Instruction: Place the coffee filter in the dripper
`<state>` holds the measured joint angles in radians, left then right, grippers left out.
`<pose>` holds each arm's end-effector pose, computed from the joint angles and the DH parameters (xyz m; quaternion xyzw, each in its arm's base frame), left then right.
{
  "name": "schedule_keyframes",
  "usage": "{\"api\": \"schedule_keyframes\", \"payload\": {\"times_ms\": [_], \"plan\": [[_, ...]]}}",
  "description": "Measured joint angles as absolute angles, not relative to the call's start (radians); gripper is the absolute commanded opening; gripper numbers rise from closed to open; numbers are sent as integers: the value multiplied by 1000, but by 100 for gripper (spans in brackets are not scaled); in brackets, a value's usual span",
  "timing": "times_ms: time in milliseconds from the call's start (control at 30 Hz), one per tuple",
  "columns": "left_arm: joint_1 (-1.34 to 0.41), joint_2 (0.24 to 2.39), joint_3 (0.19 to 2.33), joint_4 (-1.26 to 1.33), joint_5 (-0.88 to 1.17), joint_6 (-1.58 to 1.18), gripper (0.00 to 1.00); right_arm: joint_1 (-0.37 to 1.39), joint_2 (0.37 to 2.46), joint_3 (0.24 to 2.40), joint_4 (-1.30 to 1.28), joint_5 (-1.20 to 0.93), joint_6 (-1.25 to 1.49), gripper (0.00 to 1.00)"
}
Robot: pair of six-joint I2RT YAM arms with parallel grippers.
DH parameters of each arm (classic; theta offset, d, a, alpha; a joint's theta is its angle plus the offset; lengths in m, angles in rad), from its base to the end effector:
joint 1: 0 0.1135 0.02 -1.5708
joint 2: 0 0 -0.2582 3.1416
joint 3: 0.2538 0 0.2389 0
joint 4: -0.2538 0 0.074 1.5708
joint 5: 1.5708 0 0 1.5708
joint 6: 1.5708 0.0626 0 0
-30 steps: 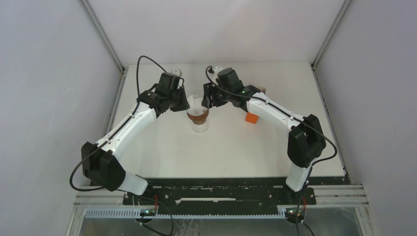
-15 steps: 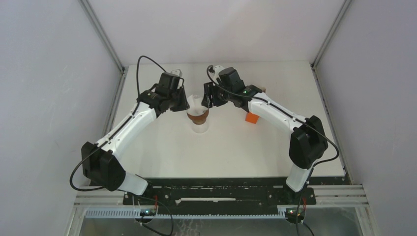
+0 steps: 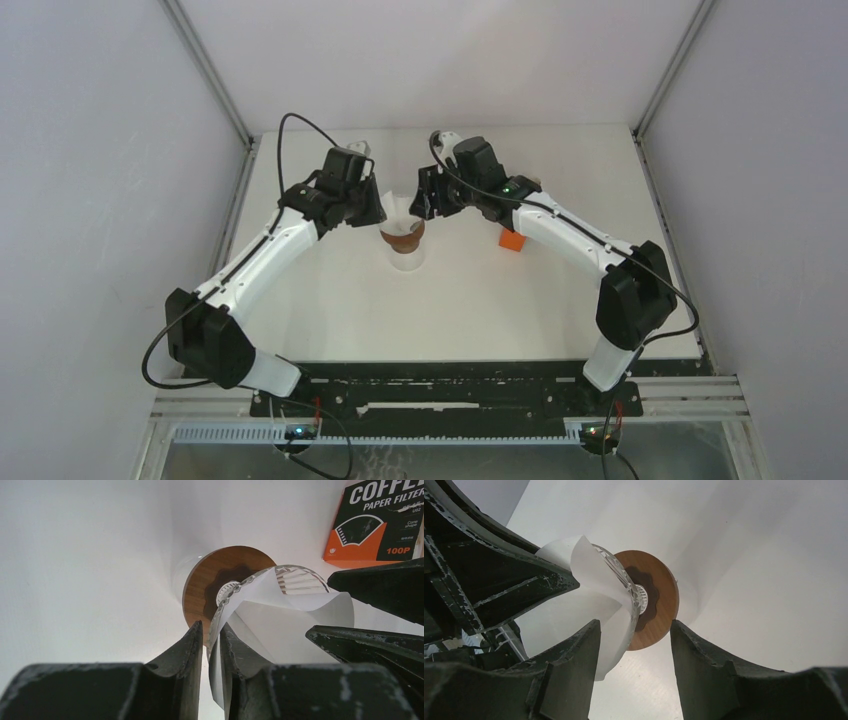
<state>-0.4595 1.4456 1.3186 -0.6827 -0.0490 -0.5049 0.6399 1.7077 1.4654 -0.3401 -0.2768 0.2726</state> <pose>0.2872 -0.1387 0.3010 -0.0302 0.9277 -0.1520 0.3395 0.3156 0.2563 0.2982 -0.2236 0.8453 0.3160 0.3682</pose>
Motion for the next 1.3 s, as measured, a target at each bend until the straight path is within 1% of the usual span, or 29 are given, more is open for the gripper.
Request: {"api": "schedule_keyframes", "payload": {"times_ms": [667,933,1167,1300], "plan": [[-459,1434,1319,-681,-47,-506,39,637,1707,1457,-332,-291,279,63],[-459,1390,1319,-670,-49,-507,45,636,1690,1454,-330,-290,278,65],[-459,1333,1319,-657,-54,-507,48,636,1638,1452,-295,-296,279,67],[-459,1304,1319,-651,-59,-508,55,636,1634,1452,-286,-299,279,67]]}}
